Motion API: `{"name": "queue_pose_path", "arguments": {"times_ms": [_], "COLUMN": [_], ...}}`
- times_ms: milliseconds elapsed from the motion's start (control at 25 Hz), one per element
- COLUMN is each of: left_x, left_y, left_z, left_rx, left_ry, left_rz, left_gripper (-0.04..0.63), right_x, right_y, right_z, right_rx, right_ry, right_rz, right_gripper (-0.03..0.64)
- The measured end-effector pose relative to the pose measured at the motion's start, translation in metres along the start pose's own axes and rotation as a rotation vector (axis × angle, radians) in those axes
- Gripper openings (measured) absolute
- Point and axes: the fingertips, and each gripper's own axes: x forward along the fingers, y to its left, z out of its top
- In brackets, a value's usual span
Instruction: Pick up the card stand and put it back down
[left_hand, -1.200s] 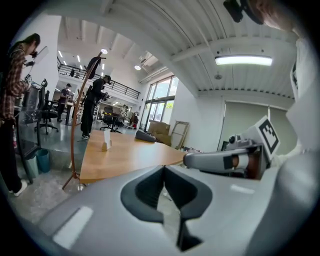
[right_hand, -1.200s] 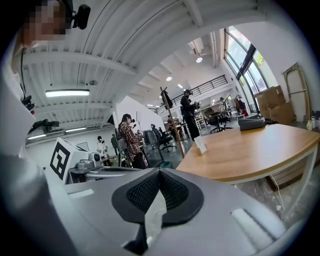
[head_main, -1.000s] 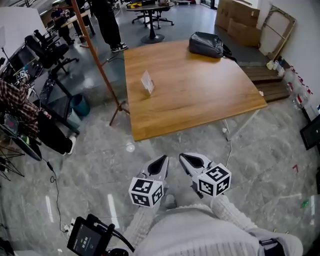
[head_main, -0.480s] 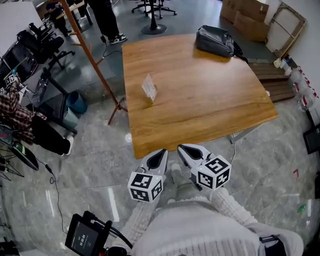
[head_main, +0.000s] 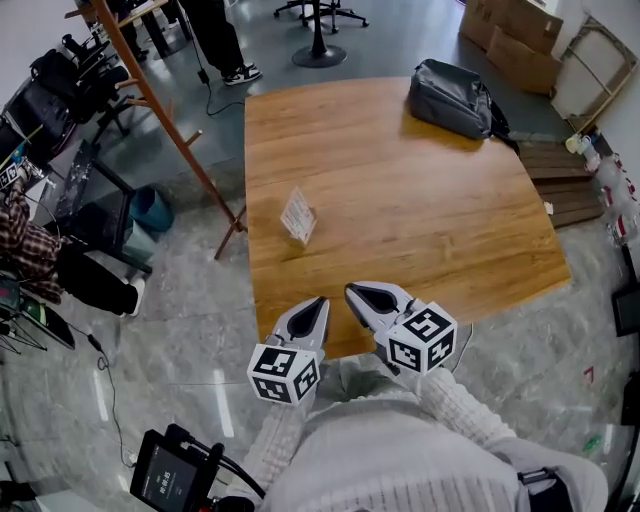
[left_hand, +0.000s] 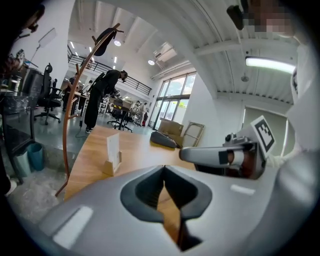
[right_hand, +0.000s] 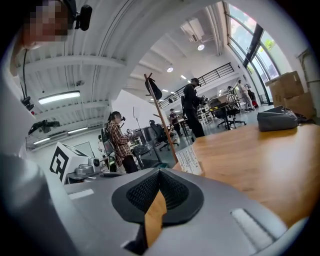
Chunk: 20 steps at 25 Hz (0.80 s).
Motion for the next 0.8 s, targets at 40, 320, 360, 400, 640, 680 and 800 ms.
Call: {"name": "queue_pose_path", "arguments": {"times_ms": [40, 320, 360, 400, 640, 680, 800], "left_x": [0.005, 0.026, 0.027, 0.028, 0.037, 0.039, 0.045], "left_y": [0.004, 0.027, 0.03, 0.032, 0.045, 0.048, 0.056], "left_z": [0.002, 0.005, 0.005, 0.005, 0.011, 0.011, 0.01], "left_rx": [-0.003, -0.017, -0.021, -0.024, -0.015, -0.011, -0.008], "left_ry": [0.001, 0.026, 0.03, 0.035, 0.059, 0.063, 0.077], "left_rz": [0.009, 0.025, 0.025, 0.023, 0.011, 0.014, 0.018], "left_gripper": [0.008, 0.008, 0.008, 0.009, 0.008, 0.008, 0.009], "right_x": [0.005, 0.022, 0.023, 0.024, 0.034, 0.035, 0.04], "right_y": [-0.005, -0.022, -0.023, -0.024, -0.029, -0.03, -0.032], "right_z": [0.003, -0.005, -0.007, -0.008, -0.003, -0.003, -0.004], "right_rx": [-0.004, 0.043, 0.049, 0.054, 0.073, 0.076, 0.077], "right_ry": [0.004, 0.041, 0.045, 0.048, 0.05, 0.052, 0.061], "right_rz": [0.005, 0.015, 0.013, 0.009, -0.007, -0.007, -0.008], "right_gripper": [0.0, 0.0, 0.0, 0.0, 0.0, 0.0, 0.0]}}
